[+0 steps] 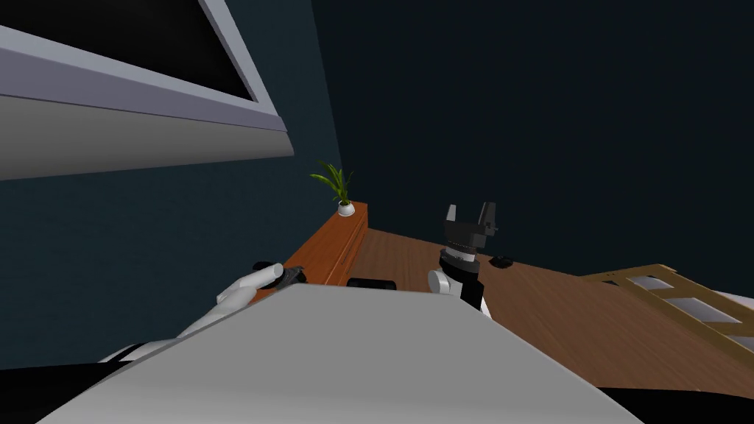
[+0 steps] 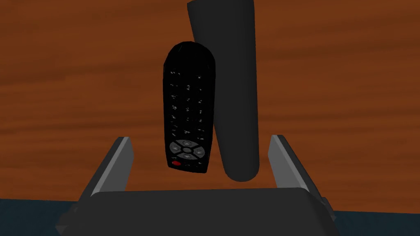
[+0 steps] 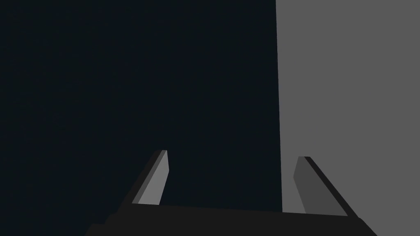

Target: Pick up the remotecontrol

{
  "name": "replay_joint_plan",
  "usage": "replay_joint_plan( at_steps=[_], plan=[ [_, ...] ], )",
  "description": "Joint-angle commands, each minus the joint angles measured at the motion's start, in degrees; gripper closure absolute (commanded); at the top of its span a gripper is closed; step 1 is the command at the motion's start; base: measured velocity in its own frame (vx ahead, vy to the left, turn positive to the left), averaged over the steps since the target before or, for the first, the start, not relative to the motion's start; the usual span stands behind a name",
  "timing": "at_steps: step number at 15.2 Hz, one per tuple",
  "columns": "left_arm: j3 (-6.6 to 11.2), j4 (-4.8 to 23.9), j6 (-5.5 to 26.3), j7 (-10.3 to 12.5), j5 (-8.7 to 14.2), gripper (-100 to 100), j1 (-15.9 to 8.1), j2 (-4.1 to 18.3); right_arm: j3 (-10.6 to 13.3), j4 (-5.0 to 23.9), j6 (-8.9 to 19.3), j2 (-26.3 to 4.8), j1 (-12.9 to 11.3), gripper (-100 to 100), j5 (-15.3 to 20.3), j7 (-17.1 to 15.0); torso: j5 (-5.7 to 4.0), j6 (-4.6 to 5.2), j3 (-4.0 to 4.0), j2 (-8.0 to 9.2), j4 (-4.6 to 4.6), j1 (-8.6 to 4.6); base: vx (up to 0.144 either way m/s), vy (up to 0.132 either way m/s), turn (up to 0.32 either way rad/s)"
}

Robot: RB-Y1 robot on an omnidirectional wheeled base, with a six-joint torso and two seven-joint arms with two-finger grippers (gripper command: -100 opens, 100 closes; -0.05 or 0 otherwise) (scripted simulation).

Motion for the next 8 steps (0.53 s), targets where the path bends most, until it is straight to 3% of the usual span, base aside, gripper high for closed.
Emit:
replay_joint_plan(
  at_steps=[1, 8],
  plan=[
    [0.25, 2.9, 2.5, -2.0, 1.7, -100, -0.5, 0.7, 0.0, 0.0, 0.0, 0.0, 0.0, 0, 0.0, 0.0, 0.00, 0.00, 0.00, 0.00, 0.00, 0.00, 0.010, 0.031, -0.160],
    [0.77, 9.1, 7.8, -6.0, 5.1, -100, -2.2, 2.5, 0.0, 0.0, 0.0, 0.0, 0.0, 0, 0.0, 0.0, -0.01, 0.03, 0.00, -0.01, 0.00, -0.01, 0.009, 0.040, -0.196]
  ],
)
